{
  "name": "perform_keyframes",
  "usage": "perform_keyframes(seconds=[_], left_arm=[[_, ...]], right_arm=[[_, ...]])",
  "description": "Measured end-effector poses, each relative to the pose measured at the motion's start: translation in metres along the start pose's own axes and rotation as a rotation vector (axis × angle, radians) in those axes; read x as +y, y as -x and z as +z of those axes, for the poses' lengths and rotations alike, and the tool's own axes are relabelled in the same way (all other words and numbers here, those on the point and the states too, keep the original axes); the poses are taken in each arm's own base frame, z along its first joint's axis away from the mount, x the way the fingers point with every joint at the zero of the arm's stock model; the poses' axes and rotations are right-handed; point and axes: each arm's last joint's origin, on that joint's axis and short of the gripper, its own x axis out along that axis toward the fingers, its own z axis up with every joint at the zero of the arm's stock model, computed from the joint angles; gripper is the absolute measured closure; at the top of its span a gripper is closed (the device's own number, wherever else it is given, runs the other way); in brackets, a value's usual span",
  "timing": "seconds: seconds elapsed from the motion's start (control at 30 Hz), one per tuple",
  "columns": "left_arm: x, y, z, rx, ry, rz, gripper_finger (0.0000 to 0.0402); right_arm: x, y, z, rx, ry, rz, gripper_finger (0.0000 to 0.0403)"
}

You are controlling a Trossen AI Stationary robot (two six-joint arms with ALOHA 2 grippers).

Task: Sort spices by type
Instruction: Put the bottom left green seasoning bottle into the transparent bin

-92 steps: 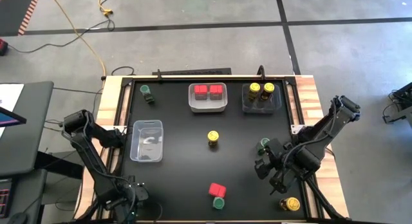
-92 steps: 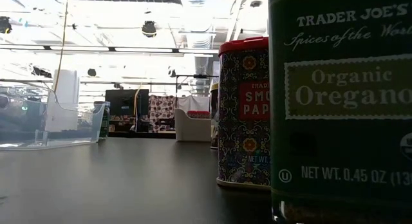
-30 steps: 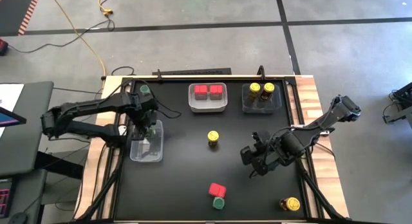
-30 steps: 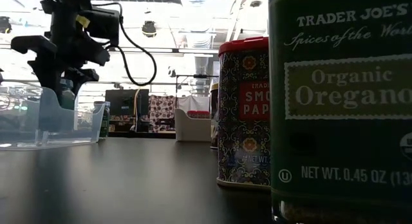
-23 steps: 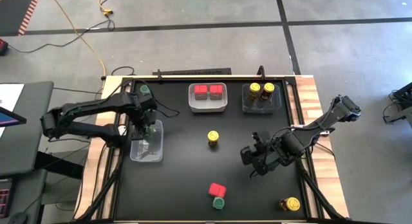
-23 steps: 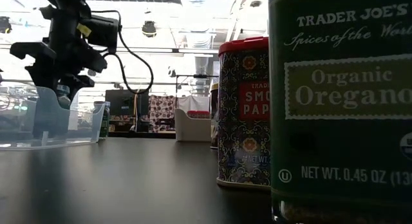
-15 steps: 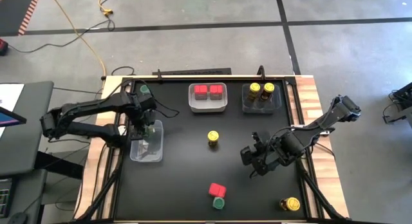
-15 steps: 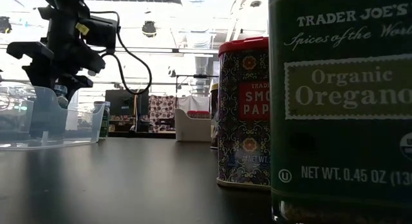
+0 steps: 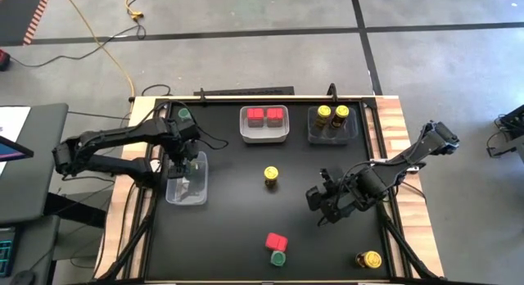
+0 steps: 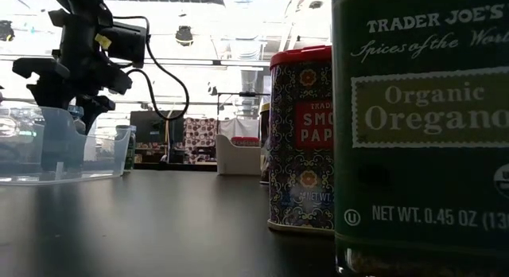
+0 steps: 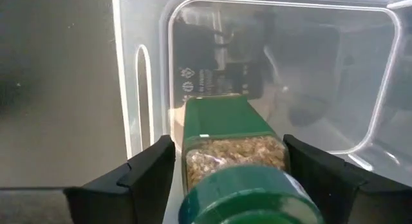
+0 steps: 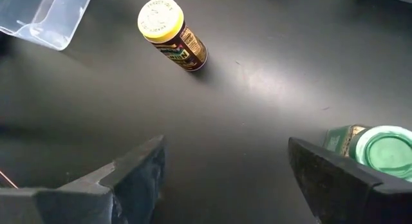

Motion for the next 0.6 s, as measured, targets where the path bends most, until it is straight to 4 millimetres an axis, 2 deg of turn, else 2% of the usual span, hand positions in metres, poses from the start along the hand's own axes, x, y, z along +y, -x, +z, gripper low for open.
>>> perform_keyframes(seconds=[0.6], left_arm=[[0.0000,0.0003,-0.0002,0.003,0.026,0.002,0.0128]], right_arm=[[0.0003,0.0000,0.0000,0.000,0.010,0.003,0.0053]])
